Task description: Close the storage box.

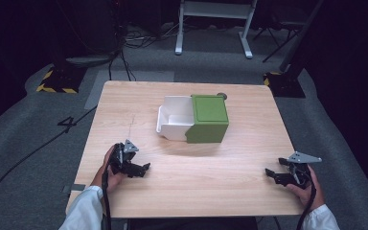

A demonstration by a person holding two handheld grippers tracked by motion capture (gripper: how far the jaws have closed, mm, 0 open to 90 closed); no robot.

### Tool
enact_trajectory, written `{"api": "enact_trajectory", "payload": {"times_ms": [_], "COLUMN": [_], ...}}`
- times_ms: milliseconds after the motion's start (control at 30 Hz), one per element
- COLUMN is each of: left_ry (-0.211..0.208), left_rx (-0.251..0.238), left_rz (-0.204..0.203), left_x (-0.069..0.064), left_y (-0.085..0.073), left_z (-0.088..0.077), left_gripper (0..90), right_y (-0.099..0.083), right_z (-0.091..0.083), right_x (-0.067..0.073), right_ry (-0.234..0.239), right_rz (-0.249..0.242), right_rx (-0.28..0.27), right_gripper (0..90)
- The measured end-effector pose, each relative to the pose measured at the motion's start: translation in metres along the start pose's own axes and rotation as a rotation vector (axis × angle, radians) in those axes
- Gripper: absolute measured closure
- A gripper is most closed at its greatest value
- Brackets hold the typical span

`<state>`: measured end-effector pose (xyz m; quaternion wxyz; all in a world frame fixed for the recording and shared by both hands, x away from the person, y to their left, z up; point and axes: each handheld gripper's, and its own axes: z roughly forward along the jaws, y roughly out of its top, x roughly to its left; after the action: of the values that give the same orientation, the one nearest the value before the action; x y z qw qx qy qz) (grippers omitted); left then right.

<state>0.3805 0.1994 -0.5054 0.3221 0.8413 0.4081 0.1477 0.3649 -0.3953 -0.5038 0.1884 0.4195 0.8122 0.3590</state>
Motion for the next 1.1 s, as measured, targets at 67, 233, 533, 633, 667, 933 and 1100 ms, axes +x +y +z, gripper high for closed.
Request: {"api": "enact_trajectory", "payload": {"times_ms": [67, 233, 533, 633, 667, 933, 1100], "left_ry": [-0.006, -0.03, 0.007, 0.011, 0.016, 0.037, 0.037], "left_rx": [-0.001, 0.007, -0.021, -0.098, -0.107, -0.169, -0.204], "left_rz": [0.012, 0.037, 0.077, 0.032, 0.032, -0.006, -0.035], "left_x": [0.001, 0.004, 0.007, 0.013, 0.015, 0.024, 0.03], "left_y": [0.0, 0.006, 0.022, 0.033, 0.036, 0.056, 0.069], "left_z": [0.0, 0.002, 0.0, -0.011, -0.013, -0.021, -0.02], "left_gripper": [0.3, 6.1, 21.0, 22.3, 22.4, 26.6, 27.7], "right_y": [0.0, 0.0, 0.0, 0.0, 0.0, 0.0, 0.0], "right_z": [0.0, 0.0, 0.0, 0.0, 0.0, 0.0, 0.0], "right_x": [0.0, 0.0, 0.0, 0.0, 0.0, 0.0, 0.0], "right_ry": [0.0, 0.001, -0.001, -0.001, -0.001, -0.001, -0.001], "right_rz": [-0.001, -0.001, -0.002, -0.002, -0.002, -0.002, -0.002], "right_rx": [-0.001, -0.001, 0.0, 0.0, 0.0, 0.0, 0.0], "right_gripper": [17.6, 17.6, 17.6, 17.6, 17.6, 17.7, 17.7]}}
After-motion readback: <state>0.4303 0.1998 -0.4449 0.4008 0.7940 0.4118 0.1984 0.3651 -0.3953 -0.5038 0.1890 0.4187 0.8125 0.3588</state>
